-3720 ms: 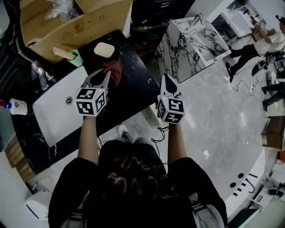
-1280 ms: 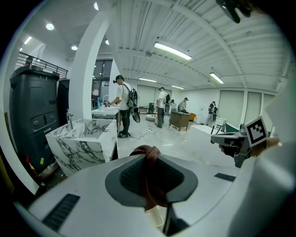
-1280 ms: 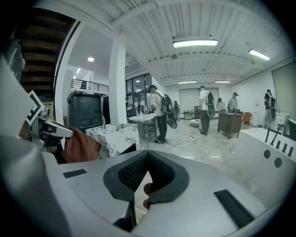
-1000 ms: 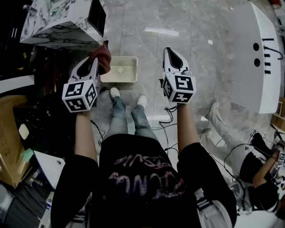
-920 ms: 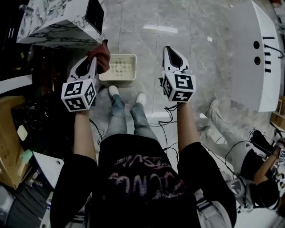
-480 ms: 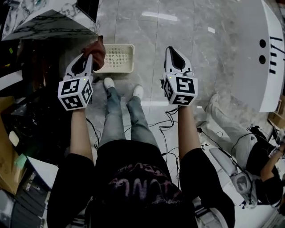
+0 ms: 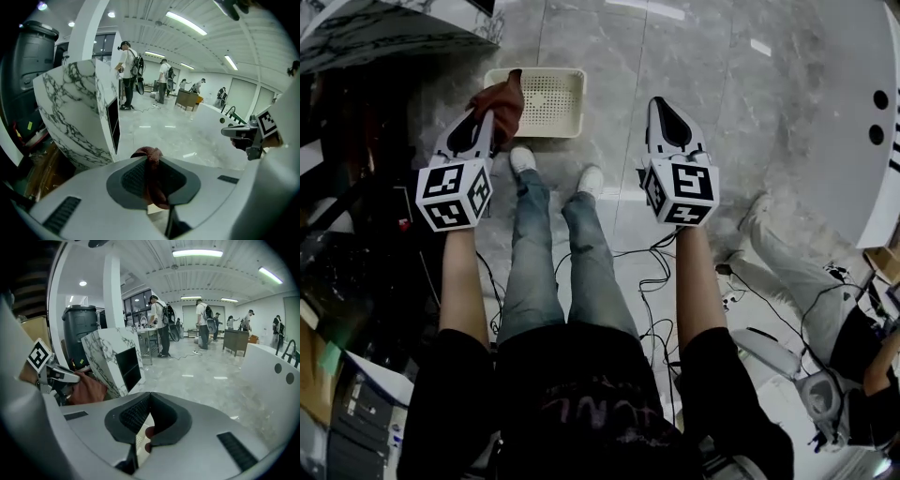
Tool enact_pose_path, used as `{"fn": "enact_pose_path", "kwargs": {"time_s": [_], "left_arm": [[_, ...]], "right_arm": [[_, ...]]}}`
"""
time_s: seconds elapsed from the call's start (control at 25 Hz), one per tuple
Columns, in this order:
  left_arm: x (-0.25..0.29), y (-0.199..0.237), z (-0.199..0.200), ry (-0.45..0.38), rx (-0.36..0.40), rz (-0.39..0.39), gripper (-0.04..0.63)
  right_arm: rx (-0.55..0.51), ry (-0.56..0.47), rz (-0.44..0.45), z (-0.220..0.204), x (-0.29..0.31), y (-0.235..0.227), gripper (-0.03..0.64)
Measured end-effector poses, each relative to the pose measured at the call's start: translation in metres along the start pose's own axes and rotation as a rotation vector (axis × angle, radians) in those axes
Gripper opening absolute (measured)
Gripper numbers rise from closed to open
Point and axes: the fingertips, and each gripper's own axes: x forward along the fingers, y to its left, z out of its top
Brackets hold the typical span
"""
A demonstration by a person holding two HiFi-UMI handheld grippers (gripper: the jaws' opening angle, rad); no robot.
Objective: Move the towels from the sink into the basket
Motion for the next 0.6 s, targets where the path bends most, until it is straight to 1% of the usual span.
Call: {"fn": "enact_pose_path", "kwargs": {"time_s": [0.16, 0.32, 0.6], "left_arm": [[0.047, 0.015, -0.046, 0.035, -0.004, 0.011, 0.066], [0.093, 0.032, -0.094, 0.057, -0.004, 0.012, 0.066], [0.165, 0.058, -0.176, 0.076, 0.028, 0.001, 0.066]], "right_arm": [[0.003, 0.03, 0.024, -0.04, 0.042, 0.003, 0.015], [-0.001, 0.045, 0.017, -0.094, 0.083, -0.003, 0.014], [-0.004, 0.069, 0.015, -0.187, 0.146, -0.003, 0.015]]}}
